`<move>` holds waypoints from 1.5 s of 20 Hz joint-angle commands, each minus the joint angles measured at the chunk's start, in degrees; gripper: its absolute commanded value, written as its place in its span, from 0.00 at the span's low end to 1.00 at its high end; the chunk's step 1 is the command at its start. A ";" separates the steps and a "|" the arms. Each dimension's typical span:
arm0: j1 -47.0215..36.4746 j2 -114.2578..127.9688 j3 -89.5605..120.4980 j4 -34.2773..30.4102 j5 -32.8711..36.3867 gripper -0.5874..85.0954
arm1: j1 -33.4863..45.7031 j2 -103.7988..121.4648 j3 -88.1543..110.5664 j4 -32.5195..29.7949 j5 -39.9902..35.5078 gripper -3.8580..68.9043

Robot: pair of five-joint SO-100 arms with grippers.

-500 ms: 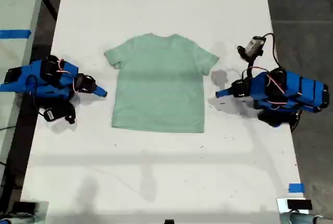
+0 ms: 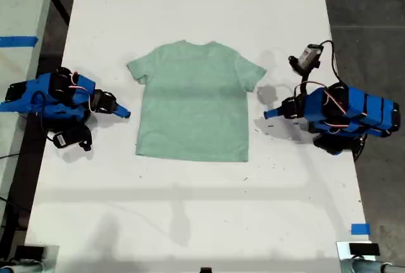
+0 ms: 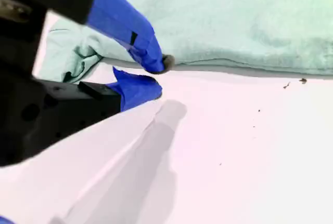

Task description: Fold tshirt

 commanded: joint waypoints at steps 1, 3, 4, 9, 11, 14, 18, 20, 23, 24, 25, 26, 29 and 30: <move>0.62 -0.26 -0.35 3.60 -0.18 0.04 | 0.62 0.35 -0.53 -0.62 -0.70 0.13; 0.62 -0.26 -0.35 3.60 -0.18 0.04 | 0.62 0.35 -0.53 -0.62 -0.70 0.13; 0.62 -0.26 -0.35 3.60 -0.18 0.04 | 0.62 0.35 -0.53 -0.62 -0.70 0.13; 0.62 -0.26 -0.35 3.60 -0.18 0.04 | 0.62 0.35 -0.53 -0.62 -0.70 0.13; 0.62 -0.26 -0.35 3.60 -0.18 0.04 | 0.62 0.35 -0.53 -0.62 -0.70 0.13; 0.62 -0.26 -0.35 3.60 -0.18 0.04 | 0.62 0.35 -0.53 -0.62 -0.70 0.13; 0.62 -0.26 -0.35 3.60 -0.18 0.04 | 0.62 0.35 -0.53 -0.62 2.02 0.13; 1.67 -0.26 -0.35 4.04 -5.27 0.05 | 0.00 0.35 -0.53 -0.53 15.82 0.13; 10.90 -0.26 -0.35 2.64 -18.90 0.12 | -0.09 0.35 -0.53 -0.53 25.58 0.13; 13.71 -0.26 -0.35 -0.97 -18.90 0.14 | 0.70 0.35 -0.53 -0.53 32.43 0.13; 14.33 -0.18 -0.44 -1.93 -18.90 0.14 | 1.67 0.35 -0.53 -0.53 38.23 0.14; 12.83 -0.18 -0.44 0.09 -18.37 0.16 | 2.46 0.35 -0.53 -0.53 41.22 0.14; 7.38 -0.18 -0.53 1.32 -18.81 0.01 | 4.13 0.35 -0.70 -0.97 38.41 0.15; 6.94 -0.18 -0.53 -0.35 -19.42 0.01 | 4.31 0.44 -0.79 -0.79 37.79 0.15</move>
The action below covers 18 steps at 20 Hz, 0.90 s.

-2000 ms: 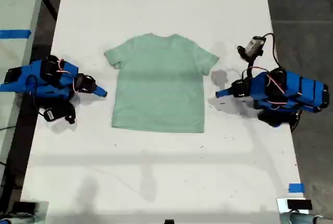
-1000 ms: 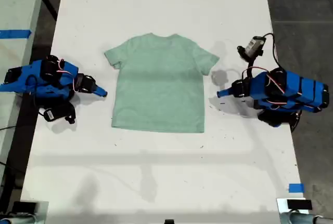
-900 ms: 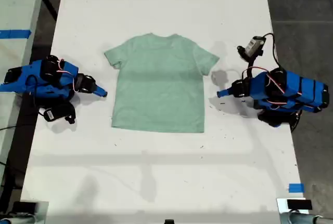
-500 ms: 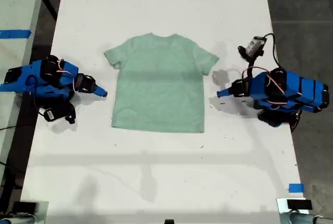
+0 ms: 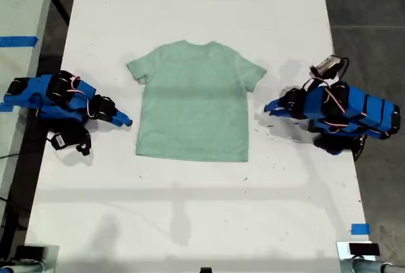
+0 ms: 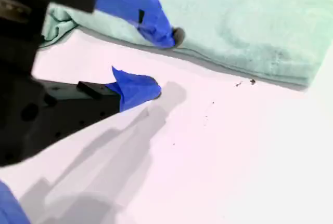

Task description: Fold tshirt

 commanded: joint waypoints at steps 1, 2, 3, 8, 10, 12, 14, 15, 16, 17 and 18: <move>-1.05 -0.09 -0.62 -3.60 -0.70 0.01 | 1.05 0.26 -1.05 -0.79 -3.52 0.16; -0.26 -0.09 -0.88 -6.33 -0.70 0.01 | 0.18 0.26 -1.05 -0.26 2.81 0.16; 0.88 -0.09 -1.23 -8.35 -0.70 0.01 | -0.18 0.26 -1.14 -1.23 2.99 0.15; -7.38 -0.09 -2.72 -10.81 1.05 0.01 | -2.02 0.35 -5.01 -2.29 0.09 0.10; -10.20 -0.88 -5.01 -8.35 1.32 0.01 | -2.02 0.35 -7.38 -2.11 0.00 0.06; -11.69 -1.58 -7.12 -7.03 2.11 0.01 | -1.49 -1.85 -10.81 -1.32 -1.58 0.05; -12.74 -4.31 -10.72 -5.45 2.20 0.01 | 0.00 -12.04 -18.37 0.70 -3.96 0.05; -13.54 -7.38 -14.06 -4.04 2.64 0.01 | 1.14 -18.19 -23.29 2.29 -5.71 0.05; -14.77 -11.78 -18.46 -2.20 3.60 0.01 | 2.55 -23.47 -27.86 3.78 -7.91 0.05; -16.44 -16.88 -23.38 -0.09 5.36 0.01 | 4.13 -27.86 -31.90 5.27 -10.11 0.05; -18.54 -21.80 -28.48 2.11 7.65 0.01 | 5.80 -31.73 -35.60 6.59 -12.57 0.05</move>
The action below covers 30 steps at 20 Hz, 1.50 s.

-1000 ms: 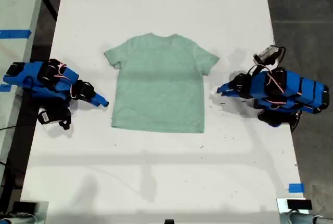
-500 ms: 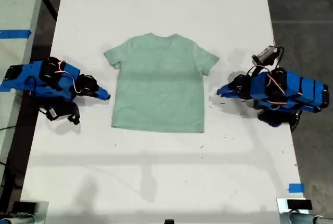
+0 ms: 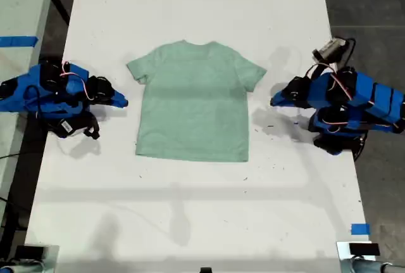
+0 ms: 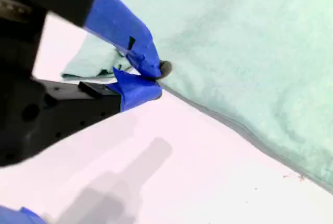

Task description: Fold tshirt

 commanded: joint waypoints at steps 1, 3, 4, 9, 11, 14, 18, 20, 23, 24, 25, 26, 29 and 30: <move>-5.98 -11.60 -15.38 5.54 5.63 0.01 | 4.66 -10.37 -13.10 3.43 -6.86 0.05; -11.25 -18.19 -24.26 10.55 10.46 0.01 | 8.00 -17.67 -20.04 6.15 -11.69 0.05; -13.71 -22.15 -28.92 13.18 13.01 0.01 | 9.49 -21.01 -23.29 7.29 -14.15 0.05; -26.81 -42.01 -49.39 22.68 25.75 0.01 | 18.19 -33.75 -36.83 12.04 -25.22 0.06; -31.29 -50.98 -58.27 26.02 30.85 0.01 | 20.83 -39.55 -42.63 13.27 -29.00 0.06; -36.30 -61.44 -69.26 29.62 35.51 0.01 | 23.73 -46.41 -49.39 13.36 -33.57 0.07; -39.37 -68.47 -76.03 31.38 37.97 0.01 | 27.95 -51.77 -55.28 13.36 -37.71 0.06; -40.43 -69.08 -76.11 31.55 38.67 0.01 | 29.97 -52.73 -57.22 13.36 -40.96 0.05; -42.80 -70.66 -76.20 31.90 40.34 0.01 | 31.64 -54.67 -60.21 13.45 -45.88 0.07; -43.33 -71.28 -76.20 31.90 40.78 0.01 | 31.90 -55.63 -61.70 13.97 -47.20 0.09; -43.68 -71.81 -76.20 31.90 40.96 0.01 | 31.90 -56.87 -63.19 14.50 -47.90 0.13; -43.68 -72.25 -76.11 31.82 40.96 0.01 | 31.90 -57.92 -63.90 14.59 -48.78 0.18; -42.71 -72.69 -75.50 31.11 40.69 0.01 | 31.64 -60.64 -62.14 12.92 -51.42 0.31; -42.54 -72.77 -74.97 30.67 40.69 0.01 | 31.64 -61.26 -60.03 10.81 -52.56 0.32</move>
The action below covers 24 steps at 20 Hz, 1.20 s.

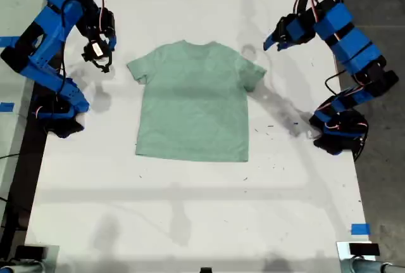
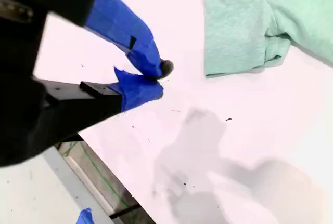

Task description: Fold tshirt

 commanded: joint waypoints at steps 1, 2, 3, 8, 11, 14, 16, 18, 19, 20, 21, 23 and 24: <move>0.35 0.26 -1.49 2.29 0.18 0.01 | 0.70 -0.26 2.64 -5.71 -3.52 0.34; 0.53 0.26 -1.23 2.02 0.18 0.01 | 1.32 -0.35 5.71 -8.44 -4.92 0.35; 0.62 0.26 -0.97 1.76 0.09 0.01 | 2.11 -0.44 9.14 -11.51 -6.33 0.35; 1.58 0.26 0.97 0.26 -0.62 0.02 | 3.16 -5.54 22.76 -27.07 -10.46 0.36; 2.29 0.26 2.46 -0.62 -1.23 0.02 | 3.96 -12.13 24.61 -33.49 -12.39 0.36; 2.81 0.53 3.96 -1.41 -1.67 0.02 | 4.22 -18.54 23.55 -37.71 -13.62 0.37; 2.81 0.62 4.92 -1.67 -1.85 0.02 | 4.31 -23.03 21.80 -39.02 -14.15 0.37; 2.81 1.41 6.06 -2.11 -2.11 0.02 | 4.22 -26.10 19.51 -38.58 -14.59 0.34; 2.81 1.85 6.68 -2.37 -2.20 0.02 | 4.04 -26.46 19.07 -38.50 -14.94 0.24; 2.81 2.29 7.21 -2.64 -2.37 0.02 | 4.04 -26.81 18.72 -38.41 -14.85 0.08; 2.72 2.64 7.82 -2.99 -2.46 0.01 | 4.22 -27.33 18.28 -38.06 -14.59 0.05; 2.64 2.90 8.96 -3.69 -2.64 0.01 | 4.04 -27.42 18.02 -37.62 -14.85 0.05; 2.72 2.90 9.49 -4.04 -2.72 0.01 | 4.04 -27.42 17.93 -37.35 -14.77 0.05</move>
